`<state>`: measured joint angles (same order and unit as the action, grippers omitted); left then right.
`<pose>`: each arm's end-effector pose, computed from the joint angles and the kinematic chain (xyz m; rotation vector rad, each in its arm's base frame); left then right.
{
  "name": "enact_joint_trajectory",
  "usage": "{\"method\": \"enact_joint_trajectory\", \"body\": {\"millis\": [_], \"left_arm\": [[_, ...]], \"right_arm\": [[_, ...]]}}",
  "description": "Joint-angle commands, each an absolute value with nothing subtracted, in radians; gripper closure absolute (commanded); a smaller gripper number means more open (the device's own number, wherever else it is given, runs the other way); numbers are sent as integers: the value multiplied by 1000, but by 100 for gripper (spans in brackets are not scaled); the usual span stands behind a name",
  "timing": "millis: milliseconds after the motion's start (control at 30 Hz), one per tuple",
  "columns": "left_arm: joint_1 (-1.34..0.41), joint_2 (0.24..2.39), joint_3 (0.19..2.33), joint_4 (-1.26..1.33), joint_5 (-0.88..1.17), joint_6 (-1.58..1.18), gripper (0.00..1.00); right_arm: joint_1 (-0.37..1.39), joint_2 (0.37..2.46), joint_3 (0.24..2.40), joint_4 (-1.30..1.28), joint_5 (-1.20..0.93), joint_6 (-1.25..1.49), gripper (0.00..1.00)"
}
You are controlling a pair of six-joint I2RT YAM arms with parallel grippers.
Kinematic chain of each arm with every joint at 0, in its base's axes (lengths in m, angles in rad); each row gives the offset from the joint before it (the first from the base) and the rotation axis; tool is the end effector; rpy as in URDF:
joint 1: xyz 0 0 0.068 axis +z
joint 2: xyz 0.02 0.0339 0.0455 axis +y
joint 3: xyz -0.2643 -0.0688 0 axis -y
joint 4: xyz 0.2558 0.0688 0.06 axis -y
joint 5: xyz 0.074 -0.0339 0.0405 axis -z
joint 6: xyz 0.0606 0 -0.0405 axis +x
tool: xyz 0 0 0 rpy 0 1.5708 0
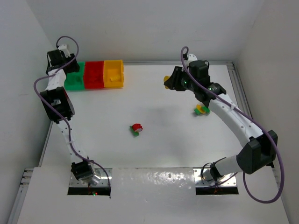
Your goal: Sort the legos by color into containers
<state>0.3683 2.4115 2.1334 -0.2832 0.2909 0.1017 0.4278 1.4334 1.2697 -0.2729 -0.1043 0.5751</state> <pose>0.5578 0.1966 0.2070 -0.1106 2.1031 -0.0290 0.3319 0.1583 0.3360 0.0842 2.0828 0.7332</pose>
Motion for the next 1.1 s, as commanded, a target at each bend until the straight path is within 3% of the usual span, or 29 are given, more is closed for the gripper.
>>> {"method": "enact_joint_trajectory", "body": {"millis": [0, 133, 200, 267, 367, 433, 467, 567, 633, 733, 900, 1067], "left_arm": [[371, 2410, 2146, -242, 288, 107, 49], [371, 2390, 2152, -233, 279, 106, 34], [371, 2385, 2169, -247, 285, 104, 33], [371, 2353, 2178, -252, 291, 86, 38], [367, 2269, 2180, -253, 420, 86, 59], [354, 2196, 2189, -328, 544, 156, 61], [348, 2168, 2183, -365, 715, 204, 61], [310, 2022, 2062, -526, 981, 437, 45], [240, 1903, 1938, -630, 979, 610, 36], [108, 1819, 1861, -842, 934, 869, 33], [-39, 1783, 1836, -1121, 1074, 1171, 23], [-169, 1741, 1779, -1169, 991, 1189, 19]], "right_arm": [[434, 1399, 1285, -276, -87, 554, 100], [442, 1407, 1293, -281, -104, 546, 100], [445, 1410, 1295, -278, -121, 548, 100], [448, 1408, 1296, -276, -142, 534, 100], [465, 1416, 1293, -287, -187, 462, 100], [485, 1427, 1305, -314, -209, 382, 100], [492, 1431, 1307, -319, -216, 350, 100], [532, 1427, 1272, -282, -213, 176, 100], [545, 1424, 1252, -223, -222, 109, 100], [549, 1442, 1218, -109, -331, 12, 100], [564, 1512, 1244, -6, -466, -86, 100], [672, 1545, 1253, -8, -429, -226, 100]]}}
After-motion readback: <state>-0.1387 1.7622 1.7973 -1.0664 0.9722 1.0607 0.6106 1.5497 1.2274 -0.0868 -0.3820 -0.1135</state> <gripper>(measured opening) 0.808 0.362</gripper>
